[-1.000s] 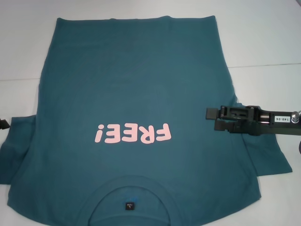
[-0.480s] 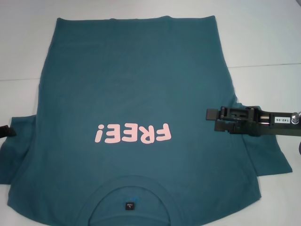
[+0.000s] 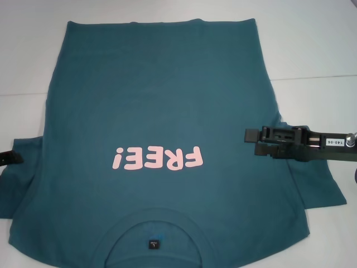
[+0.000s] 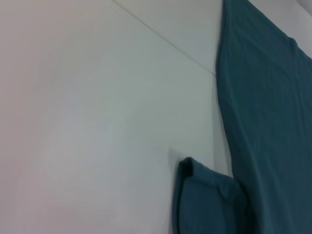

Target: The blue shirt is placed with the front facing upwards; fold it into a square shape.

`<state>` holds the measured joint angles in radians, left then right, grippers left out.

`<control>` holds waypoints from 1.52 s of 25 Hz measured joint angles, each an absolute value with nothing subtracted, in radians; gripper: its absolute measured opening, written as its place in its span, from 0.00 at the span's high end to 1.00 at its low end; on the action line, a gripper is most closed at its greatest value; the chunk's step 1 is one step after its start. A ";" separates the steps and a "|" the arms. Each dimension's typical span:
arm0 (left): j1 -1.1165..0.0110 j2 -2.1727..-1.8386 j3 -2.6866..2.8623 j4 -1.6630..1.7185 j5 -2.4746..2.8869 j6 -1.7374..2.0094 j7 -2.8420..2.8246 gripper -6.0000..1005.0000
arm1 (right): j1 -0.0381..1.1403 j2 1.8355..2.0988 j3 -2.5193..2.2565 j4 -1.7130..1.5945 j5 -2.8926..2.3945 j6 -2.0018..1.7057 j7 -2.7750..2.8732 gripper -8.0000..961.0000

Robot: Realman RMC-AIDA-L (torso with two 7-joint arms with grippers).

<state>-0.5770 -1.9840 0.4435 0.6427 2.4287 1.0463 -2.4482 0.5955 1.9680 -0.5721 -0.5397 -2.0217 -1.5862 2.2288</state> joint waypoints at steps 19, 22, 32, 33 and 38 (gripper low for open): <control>-0.591 -1.980 0.457 0.625 2.420 1.115 -2.446 0.20 | 0.589 1.966 -0.570 -0.538 -2.019 -1.582 2.230 0.02; -0.603 -1.976 0.457 0.633 2.421 1.144 -2.448 0.20 | 0.587 1.965 -0.565 -0.538 -2.019 -1.581 2.231 0.02; -0.616 -1.972 0.471 0.638 2.461 1.131 -2.478 0.56 | 0.578 1.959 -0.533 -0.534 -2.017 -1.586 2.232 0.02; -0.616 -1.972 0.471 0.639 2.465 1.129 -2.481 0.61 | 0.578 1.959 -0.532 -0.534 -2.017 -1.587 2.232 0.02; -0.616 -1.974 0.472 0.645 2.469 1.128 -2.483 0.80 | 0.578 1.959 -0.532 -0.534 -2.017 -1.587 2.232 0.02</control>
<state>-0.6161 -1.9743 0.4725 0.6449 2.4687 1.1279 -2.4833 0.5782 1.9586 -0.5322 -0.5338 -2.0171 -1.5873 2.2320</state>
